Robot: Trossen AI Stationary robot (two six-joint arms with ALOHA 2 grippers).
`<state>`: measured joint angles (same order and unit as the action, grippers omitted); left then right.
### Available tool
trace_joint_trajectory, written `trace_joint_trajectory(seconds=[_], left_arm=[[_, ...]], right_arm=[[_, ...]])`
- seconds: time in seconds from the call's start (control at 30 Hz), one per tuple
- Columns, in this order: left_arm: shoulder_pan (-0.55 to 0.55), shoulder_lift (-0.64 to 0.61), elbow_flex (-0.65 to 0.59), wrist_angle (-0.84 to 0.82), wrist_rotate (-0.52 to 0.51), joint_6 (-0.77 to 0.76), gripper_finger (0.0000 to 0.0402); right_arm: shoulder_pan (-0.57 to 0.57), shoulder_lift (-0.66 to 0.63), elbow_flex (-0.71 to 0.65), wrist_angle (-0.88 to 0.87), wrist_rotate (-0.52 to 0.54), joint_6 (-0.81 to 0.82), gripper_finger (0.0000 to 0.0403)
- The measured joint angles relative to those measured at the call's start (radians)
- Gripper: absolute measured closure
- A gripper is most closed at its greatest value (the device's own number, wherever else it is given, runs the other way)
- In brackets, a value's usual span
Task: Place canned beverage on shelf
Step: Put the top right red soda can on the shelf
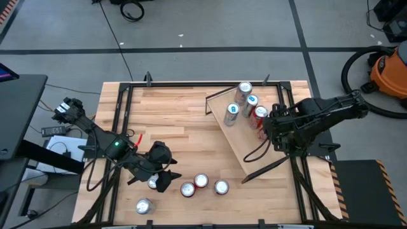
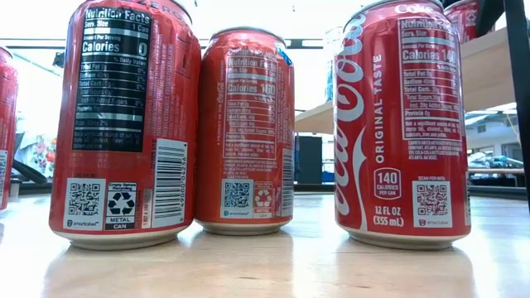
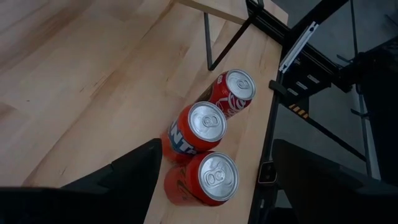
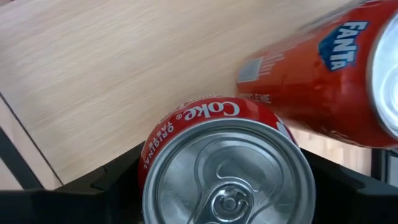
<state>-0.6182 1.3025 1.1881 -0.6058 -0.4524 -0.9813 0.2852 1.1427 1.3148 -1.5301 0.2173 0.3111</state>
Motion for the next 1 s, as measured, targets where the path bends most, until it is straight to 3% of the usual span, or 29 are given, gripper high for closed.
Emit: trace_joint_trajectory(seconds=[0.33,0.67,1.0], left_arm=[[0.0,0.0,0.0,0.0,0.0,0.0,0.0086],[0.0,0.0,0.0,0.0,0.0,0.0,0.0086],[0.0,0.0,0.0,0.001,0.0,-0.003,0.0086]], right_arm=[[0.0,0.0,0.0,0.004,0.0,0.0,0.0077],[0.0,0.0,0.0,0.011,0.0,0.0,0.0033],[0.0,0.0,0.0,-0.039,0.016,0.055,0.0026]])
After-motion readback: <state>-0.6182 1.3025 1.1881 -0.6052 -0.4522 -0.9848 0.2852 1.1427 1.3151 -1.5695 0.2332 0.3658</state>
